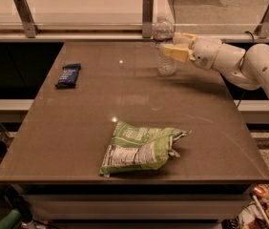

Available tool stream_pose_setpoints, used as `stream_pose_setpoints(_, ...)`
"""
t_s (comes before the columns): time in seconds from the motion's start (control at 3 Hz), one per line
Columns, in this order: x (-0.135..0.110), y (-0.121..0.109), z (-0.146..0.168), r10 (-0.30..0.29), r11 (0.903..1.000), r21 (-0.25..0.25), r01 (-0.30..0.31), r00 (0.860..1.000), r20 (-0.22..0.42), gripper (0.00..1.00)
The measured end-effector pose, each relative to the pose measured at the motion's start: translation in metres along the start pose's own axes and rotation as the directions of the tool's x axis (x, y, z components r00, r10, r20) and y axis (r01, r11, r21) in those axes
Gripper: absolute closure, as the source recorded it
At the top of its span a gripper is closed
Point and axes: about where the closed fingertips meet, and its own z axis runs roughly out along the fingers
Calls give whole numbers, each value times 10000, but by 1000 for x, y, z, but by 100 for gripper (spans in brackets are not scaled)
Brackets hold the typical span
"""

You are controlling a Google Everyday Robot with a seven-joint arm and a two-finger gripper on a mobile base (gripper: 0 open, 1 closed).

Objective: Place water bottle upright

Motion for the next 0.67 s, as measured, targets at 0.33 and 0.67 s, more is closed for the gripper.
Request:
stream_pose_setpoints(0.33, 6, -3, -5, 51, 9998, 166, -54, 9998, 210, 100)
stream_pose_setpoints(0.67, 11, -6, -9, 152, 9994, 292, -161, 9994, 309, 100)
